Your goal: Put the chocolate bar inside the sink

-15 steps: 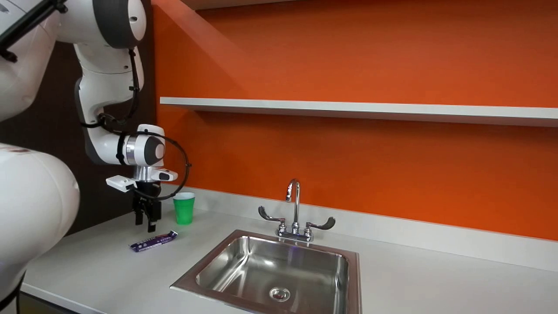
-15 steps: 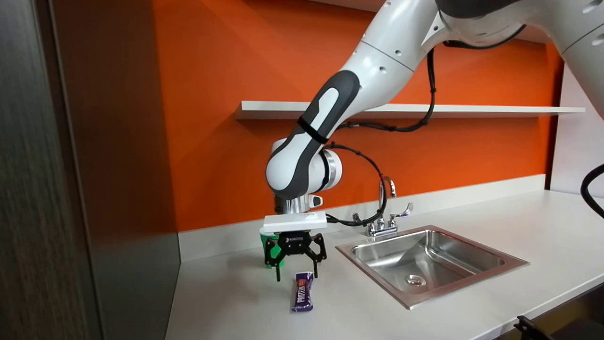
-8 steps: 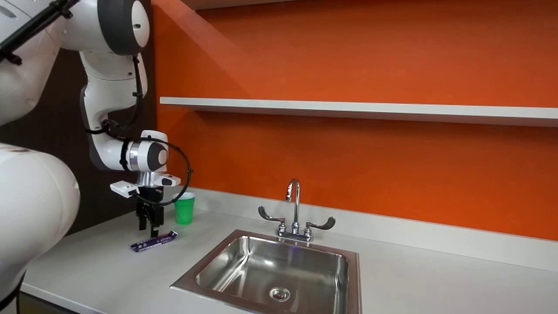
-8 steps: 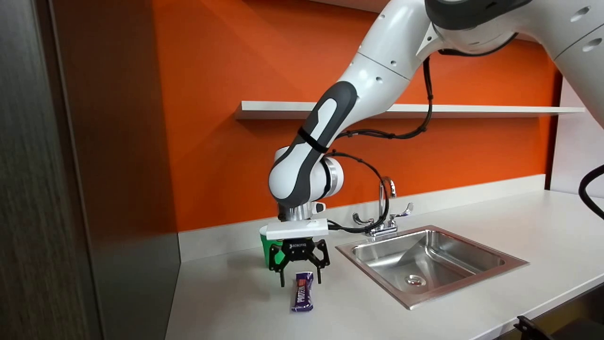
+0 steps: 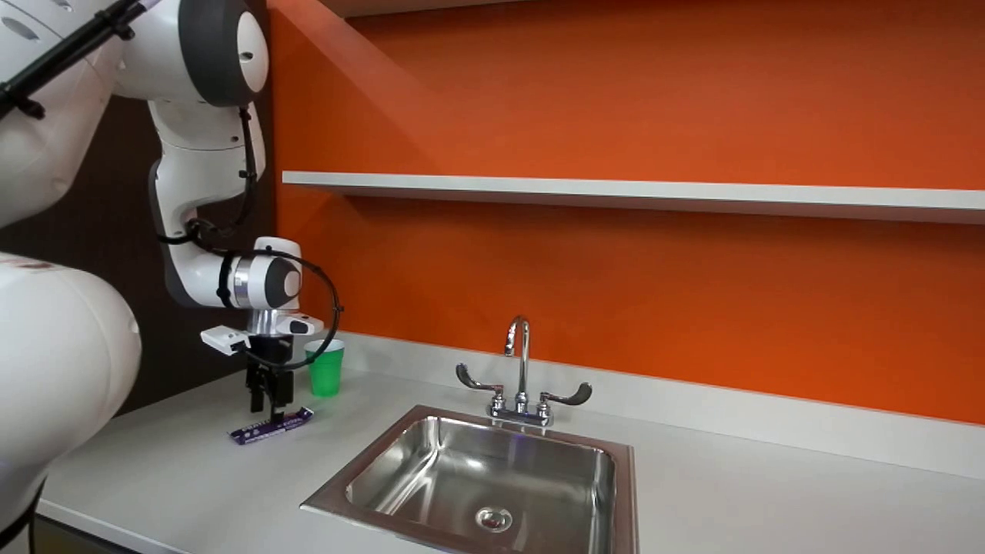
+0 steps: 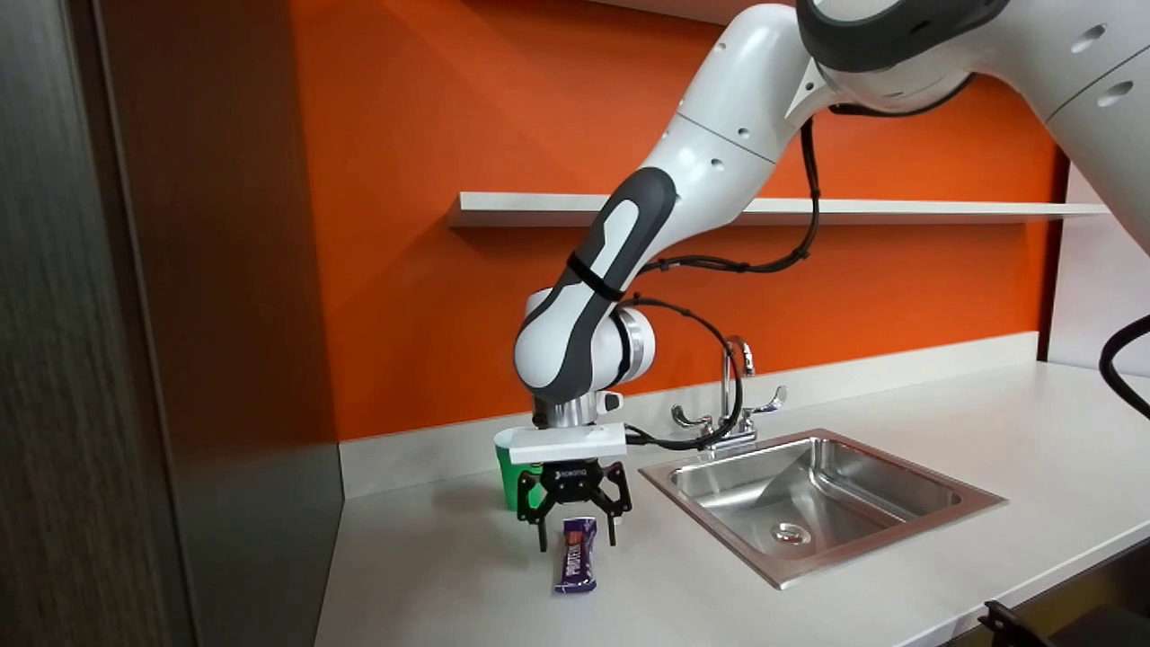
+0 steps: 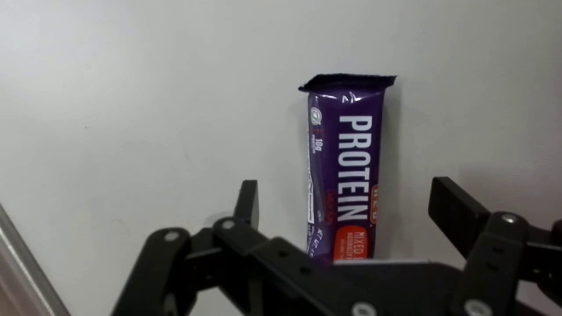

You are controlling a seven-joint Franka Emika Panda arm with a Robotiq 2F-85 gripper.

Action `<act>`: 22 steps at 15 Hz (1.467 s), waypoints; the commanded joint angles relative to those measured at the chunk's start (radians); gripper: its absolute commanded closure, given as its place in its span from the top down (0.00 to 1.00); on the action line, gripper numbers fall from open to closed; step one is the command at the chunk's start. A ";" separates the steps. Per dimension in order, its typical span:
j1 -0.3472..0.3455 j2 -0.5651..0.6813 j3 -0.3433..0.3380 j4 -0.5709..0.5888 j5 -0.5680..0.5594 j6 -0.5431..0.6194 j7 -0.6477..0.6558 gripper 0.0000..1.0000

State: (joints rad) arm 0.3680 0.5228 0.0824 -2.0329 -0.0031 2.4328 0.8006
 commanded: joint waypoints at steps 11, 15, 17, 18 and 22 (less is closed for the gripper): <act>0.014 0.025 -0.014 0.022 0.000 0.002 0.038 1.00; 0.014 0.030 -0.014 0.025 0.000 0.002 0.041 1.00; 0.014 0.033 -0.014 0.026 0.001 0.003 0.042 1.00; 0.014 0.035 -0.014 0.027 0.002 0.002 0.042 1.00; 0.013 0.044 -0.014 0.031 0.004 0.004 0.041 0.75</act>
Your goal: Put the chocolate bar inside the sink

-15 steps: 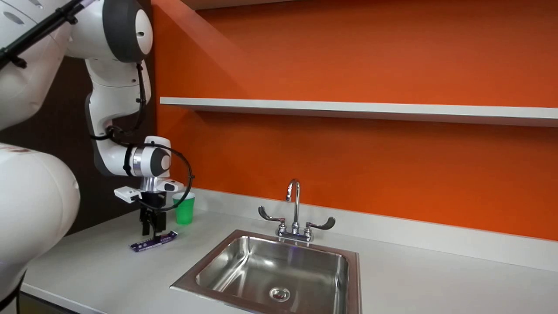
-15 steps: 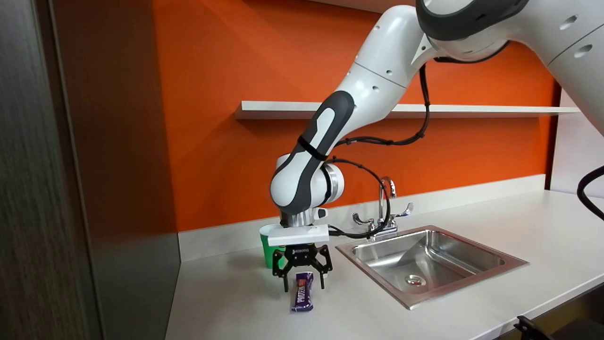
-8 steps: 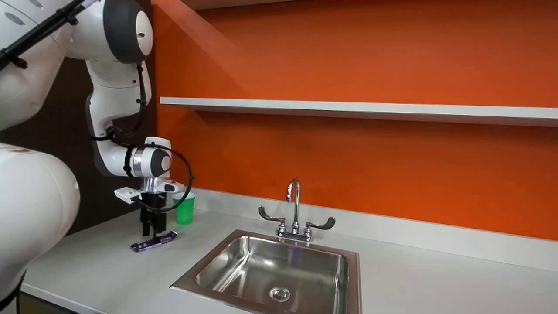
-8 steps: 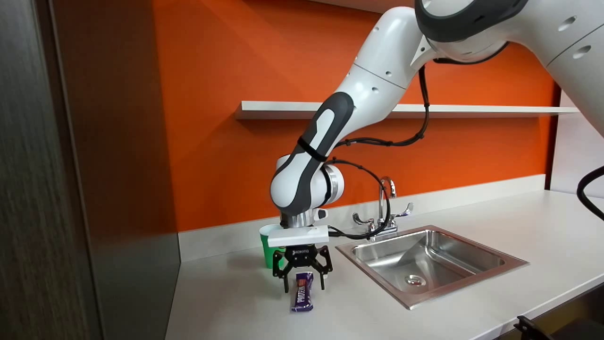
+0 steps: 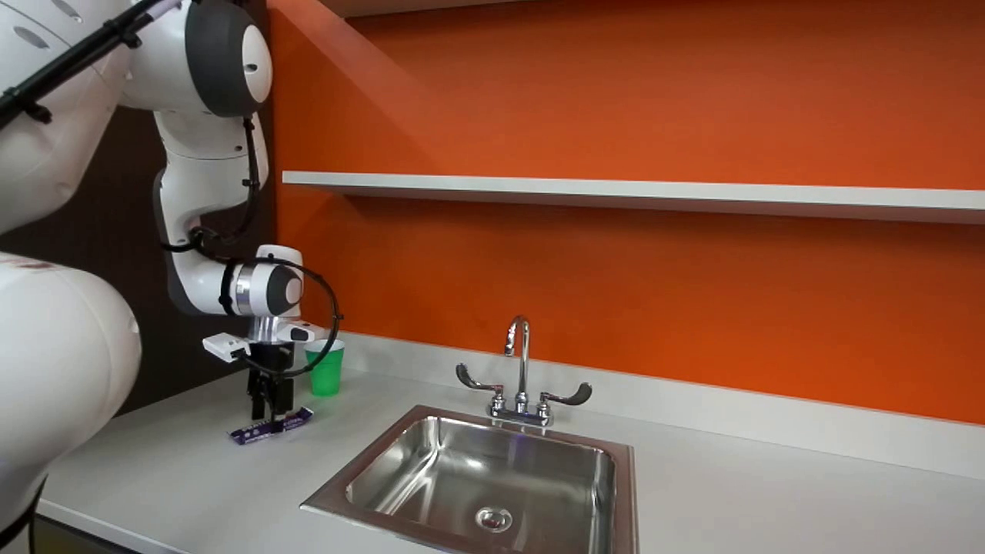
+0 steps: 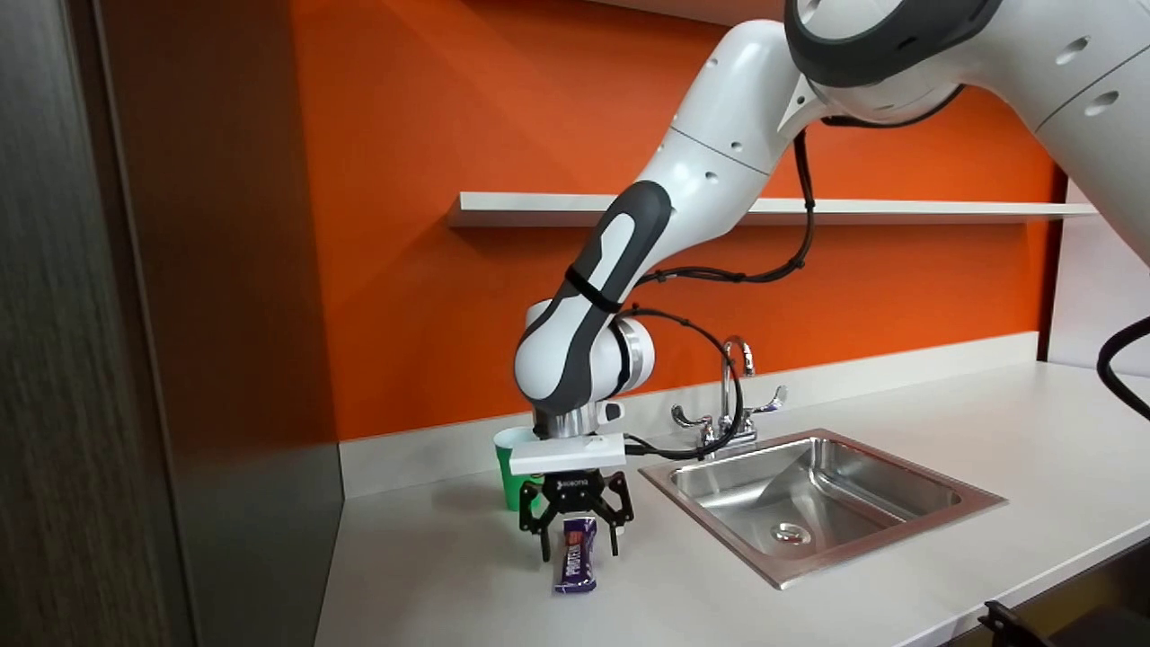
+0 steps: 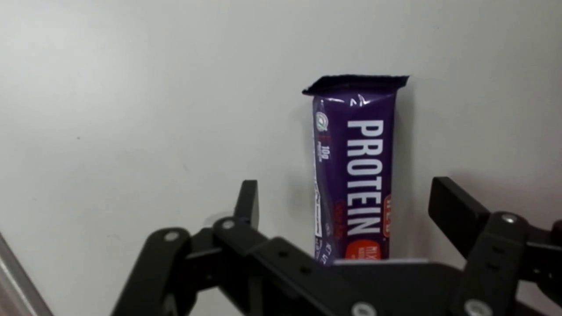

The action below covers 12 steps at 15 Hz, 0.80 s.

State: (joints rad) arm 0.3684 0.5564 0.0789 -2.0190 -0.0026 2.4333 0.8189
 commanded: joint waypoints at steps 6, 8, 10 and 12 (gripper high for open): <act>0.013 0.010 -0.012 0.018 0.002 0.006 0.023 0.33; 0.012 0.011 -0.011 0.018 0.004 0.011 0.022 0.18; 0.012 0.012 -0.011 0.019 0.005 0.013 0.022 0.11; 0.013 0.008 -0.012 0.018 0.004 0.012 0.024 0.10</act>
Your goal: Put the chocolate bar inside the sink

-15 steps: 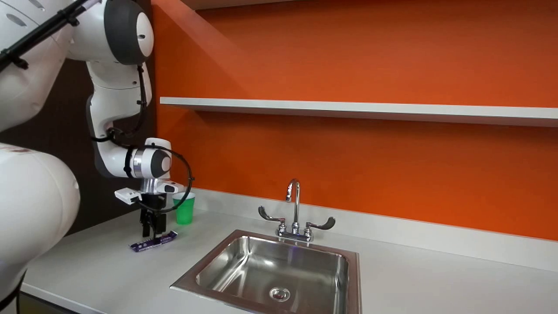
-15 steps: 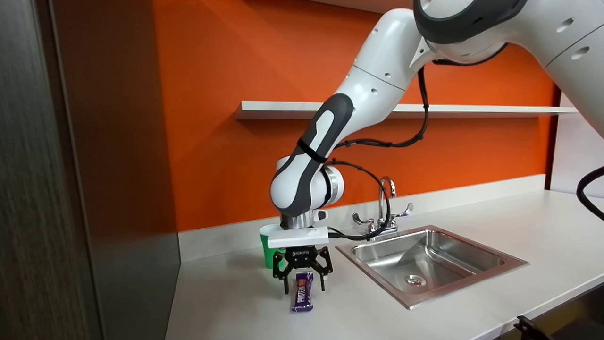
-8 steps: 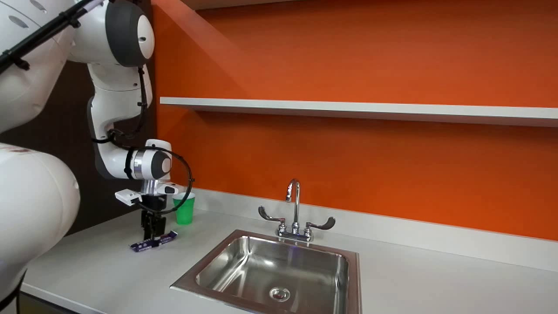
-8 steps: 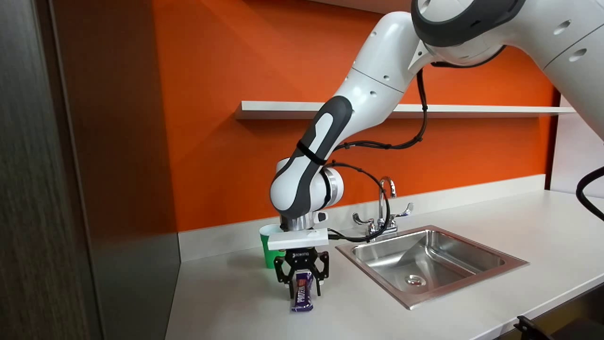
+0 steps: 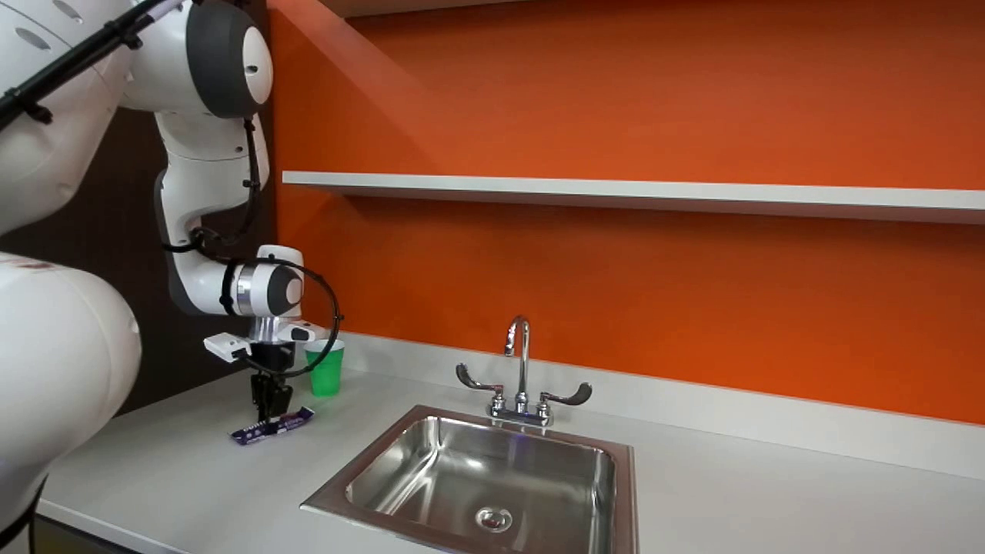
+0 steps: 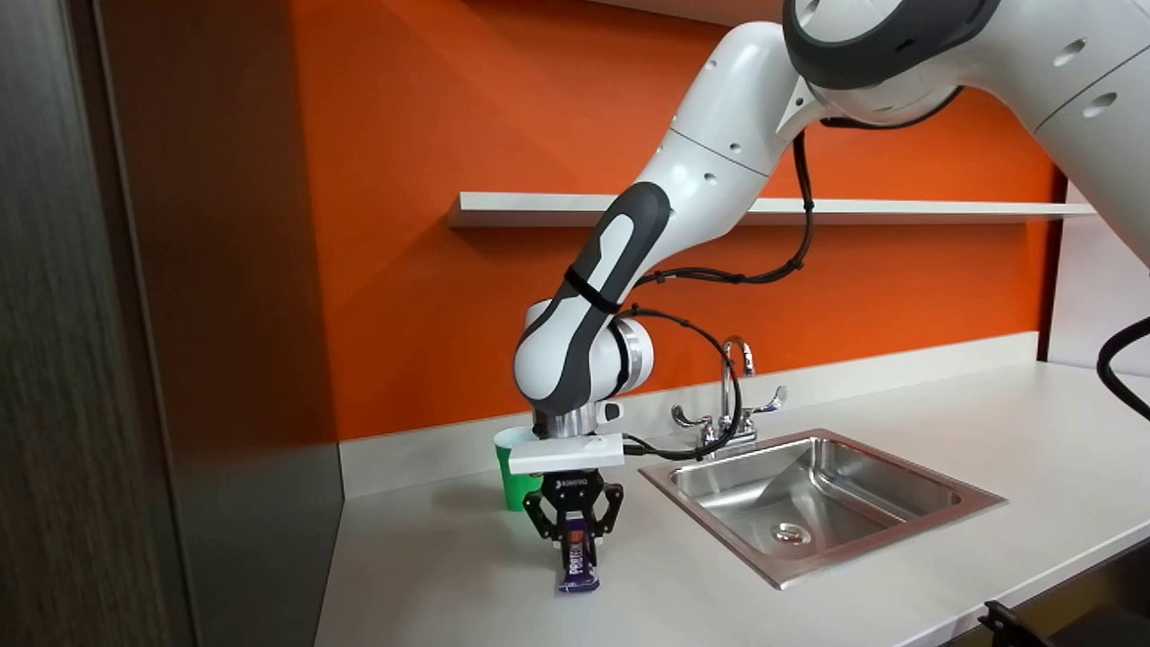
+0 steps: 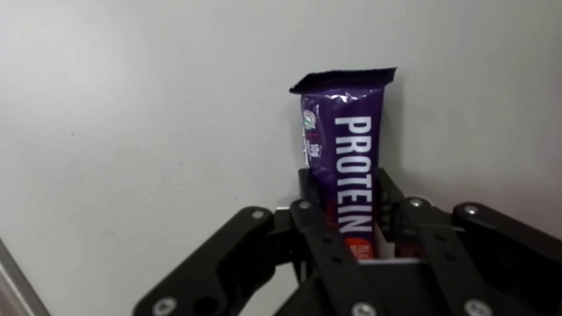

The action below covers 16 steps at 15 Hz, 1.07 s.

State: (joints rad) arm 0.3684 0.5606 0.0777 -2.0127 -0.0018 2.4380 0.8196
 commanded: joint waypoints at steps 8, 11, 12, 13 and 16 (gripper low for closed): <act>0.017 -0.115 -0.040 -0.033 -0.024 -0.009 0.047 0.08; 0.009 -0.161 -0.044 -0.050 -0.028 -0.012 0.049 0.08; 0.004 -0.173 -0.045 -0.057 -0.028 -0.010 0.048 0.08; -0.002 -0.185 -0.048 -0.067 -0.027 -0.007 0.047 0.08; -0.024 -0.219 -0.065 -0.103 -0.026 0.005 0.049 0.08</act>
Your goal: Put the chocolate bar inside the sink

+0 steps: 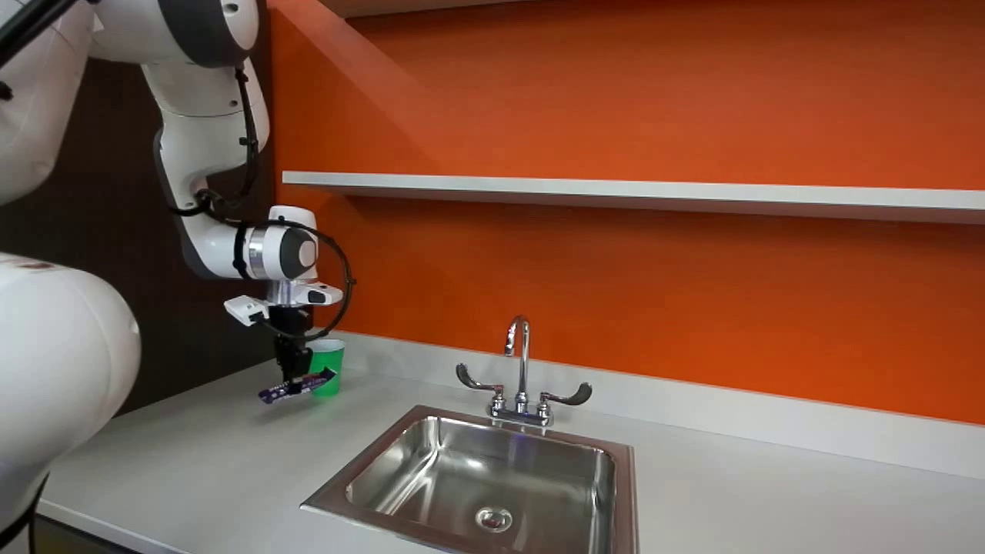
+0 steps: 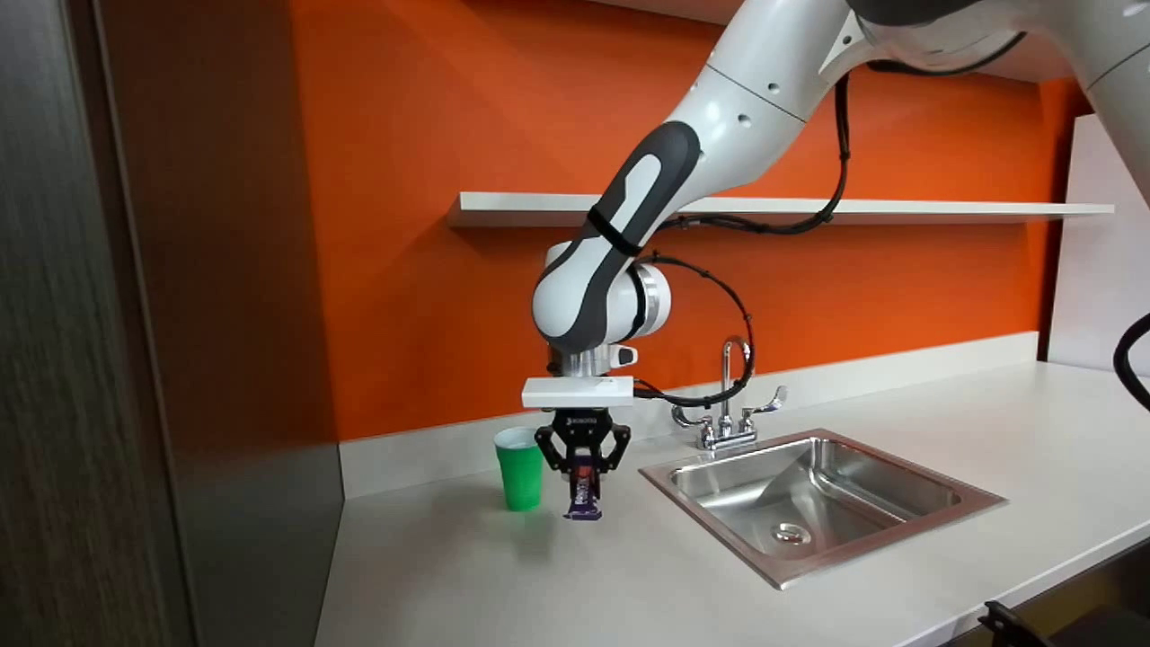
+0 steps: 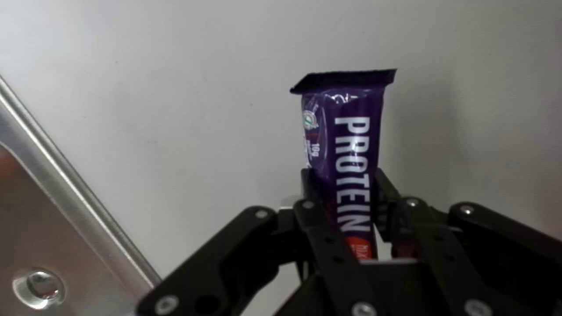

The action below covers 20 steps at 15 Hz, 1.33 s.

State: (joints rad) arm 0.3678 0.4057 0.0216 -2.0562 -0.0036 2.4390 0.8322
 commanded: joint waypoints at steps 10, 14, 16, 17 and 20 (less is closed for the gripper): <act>-0.167 -0.133 -0.098 -0.218 -0.009 0.098 0.029 0.08; -0.227 -0.118 -0.140 -0.260 -0.003 0.158 0.018 0.08; -0.254 -0.109 -0.160 -0.271 0.002 0.182 0.013 0.08; -0.267 -0.101 -0.170 -0.273 0.006 0.194 0.010 0.08; -0.300 -0.075 -0.190 -0.268 0.020 0.226 0.005 0.08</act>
State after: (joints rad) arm 0.0995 0.3211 -0.1618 -2.3189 -0.0002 2.6281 0.8414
